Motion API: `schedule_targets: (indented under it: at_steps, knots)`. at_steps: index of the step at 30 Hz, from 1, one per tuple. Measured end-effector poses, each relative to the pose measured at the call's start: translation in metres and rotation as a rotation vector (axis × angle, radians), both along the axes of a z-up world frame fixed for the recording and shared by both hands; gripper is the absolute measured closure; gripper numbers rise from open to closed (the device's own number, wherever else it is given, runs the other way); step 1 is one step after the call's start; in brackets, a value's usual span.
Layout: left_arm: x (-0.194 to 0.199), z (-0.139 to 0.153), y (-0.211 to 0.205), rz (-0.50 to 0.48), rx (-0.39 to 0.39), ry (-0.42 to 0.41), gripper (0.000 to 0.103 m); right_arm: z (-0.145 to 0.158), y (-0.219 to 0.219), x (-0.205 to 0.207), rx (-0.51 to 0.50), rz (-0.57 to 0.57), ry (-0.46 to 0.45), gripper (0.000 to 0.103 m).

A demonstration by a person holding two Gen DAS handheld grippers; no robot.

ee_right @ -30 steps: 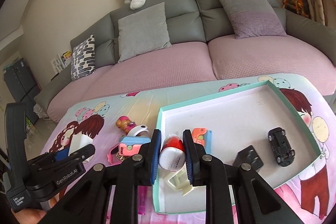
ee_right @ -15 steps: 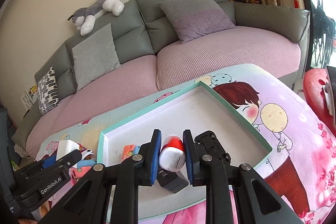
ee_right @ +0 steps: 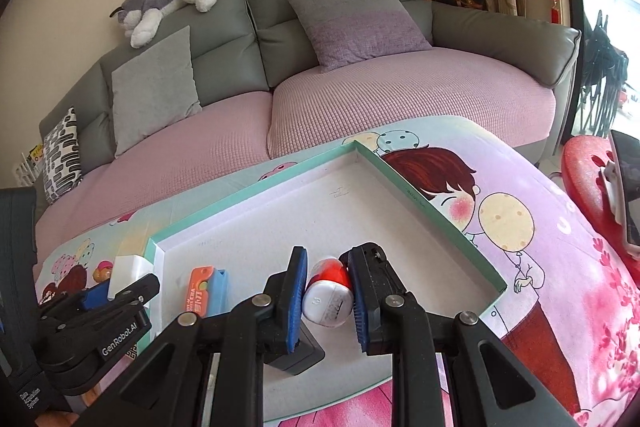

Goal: Organize rigid objects
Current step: 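Carry the charger and red bottle into the teal tray and open both tools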

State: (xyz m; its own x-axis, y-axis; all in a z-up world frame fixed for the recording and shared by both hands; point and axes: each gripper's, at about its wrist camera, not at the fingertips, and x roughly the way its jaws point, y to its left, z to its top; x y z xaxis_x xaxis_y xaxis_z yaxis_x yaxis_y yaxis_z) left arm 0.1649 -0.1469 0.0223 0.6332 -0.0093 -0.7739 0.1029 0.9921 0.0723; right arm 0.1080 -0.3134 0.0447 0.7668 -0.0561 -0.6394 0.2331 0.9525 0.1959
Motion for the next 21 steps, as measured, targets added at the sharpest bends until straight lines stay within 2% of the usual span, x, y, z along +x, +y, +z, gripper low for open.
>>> schedule_targets:
  at_steps: [15,16,17,19,21]
  knots:
    - [0.003,-0.014,-0.003,-0.006,-0.014,0.038,0.057,-0.019,0.012,0.012,-0.056,0.020,0.088,0.080]
    - [0.002,-0.012,-0.002,-0.006,-0.013,0.033,0.051,-0.019,0.012,0.012,-0.062,0.020,0.091,0.080]
    - [0.001,-0.009,-0.001,-0.006,-0.017,0.027,0.038,-0.019,0.012,0.012,-0.068,0.019,0.092,0.080]
    - [-0.001,-0.005,-0.001,-0.004,-0.030,0.017,0.028,-0.018,0.013,0.012,-0.071,0.021,0.093,0.079]
    - [-0.002,-0.003,0.000,-0.004,-0.035,0.016,0.027,-0.018,0.014,0.012,-0.075,0.023,0.096,0.079]
